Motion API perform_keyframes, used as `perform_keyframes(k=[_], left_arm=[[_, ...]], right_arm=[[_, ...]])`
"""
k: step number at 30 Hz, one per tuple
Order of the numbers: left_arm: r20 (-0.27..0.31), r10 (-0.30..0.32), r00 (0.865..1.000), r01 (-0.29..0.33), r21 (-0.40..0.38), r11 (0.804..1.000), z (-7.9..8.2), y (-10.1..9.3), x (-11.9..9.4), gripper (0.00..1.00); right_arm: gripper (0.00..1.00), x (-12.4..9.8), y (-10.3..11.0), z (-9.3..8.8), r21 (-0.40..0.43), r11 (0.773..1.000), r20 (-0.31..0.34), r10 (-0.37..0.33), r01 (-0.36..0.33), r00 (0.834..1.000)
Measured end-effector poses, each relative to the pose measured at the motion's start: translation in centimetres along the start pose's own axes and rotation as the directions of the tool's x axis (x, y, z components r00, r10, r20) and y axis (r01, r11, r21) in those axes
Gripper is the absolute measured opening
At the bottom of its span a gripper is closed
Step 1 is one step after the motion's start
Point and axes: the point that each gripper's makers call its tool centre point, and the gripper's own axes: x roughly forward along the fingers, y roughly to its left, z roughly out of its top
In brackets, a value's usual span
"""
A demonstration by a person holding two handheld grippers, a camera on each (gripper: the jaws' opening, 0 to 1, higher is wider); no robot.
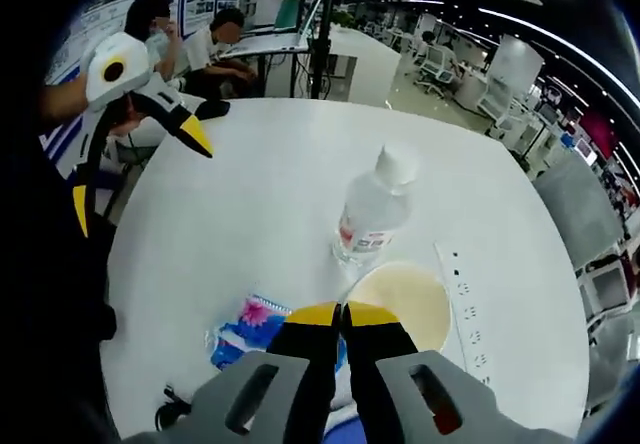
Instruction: Arrange the tabletop items into an orderly group along one side of the table until the central work area is clear of visible clutter.
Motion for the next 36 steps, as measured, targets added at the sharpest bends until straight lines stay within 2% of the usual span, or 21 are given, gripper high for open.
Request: perform_keyframes(k=[8, 15, 19, 28, 36], left_arm=[[0.0, 0.02, 1.0, -0.02, -0.013, 1.0, 0.1, 0.9, 0.2, 0.99], [-0.014, 0.02, 1.0, -0.02, -0.03, 0.999, -0.4, 1.4, 0.7, 0.99], [-0.019, 0.022, 1.0, -0.023, -0.034, 0.999, -0.3, 1.8, 1.1, 0.99], [-0.005, 0.034, 0.999, -0.034, -0.048, 0.998, 0.0, 2.5, 1.5, 0.99], [-0.027, 0.03, 0.999, -0.031, -0.05, 0.998, -0.7, 2.4, 1.5, 0.99]], right_arm=[[0.0, 2.8, -0.2, -0.5, -0.03, 0.999, -0.036, 0.02, -0.021, 0.999], [0.0, 5.0, -0.1, -1.1, -0.018, 0.999, -0.071, 0.047, -0.049, 0.996], [0.0, 5.2, -0.4, -0.8, -0.013, 0.999, -0.078, 0.048, -0.049, 0.996], [0.0, 5.7, -0.2, -1.5, -0.056, 0.996, -0.105, 0.056, -0.062, 0.993], [0.0, 6.3, 0.0, -1.0, -0.085, 0.995, -0.099, 0.052, -0.06, 0.994]])
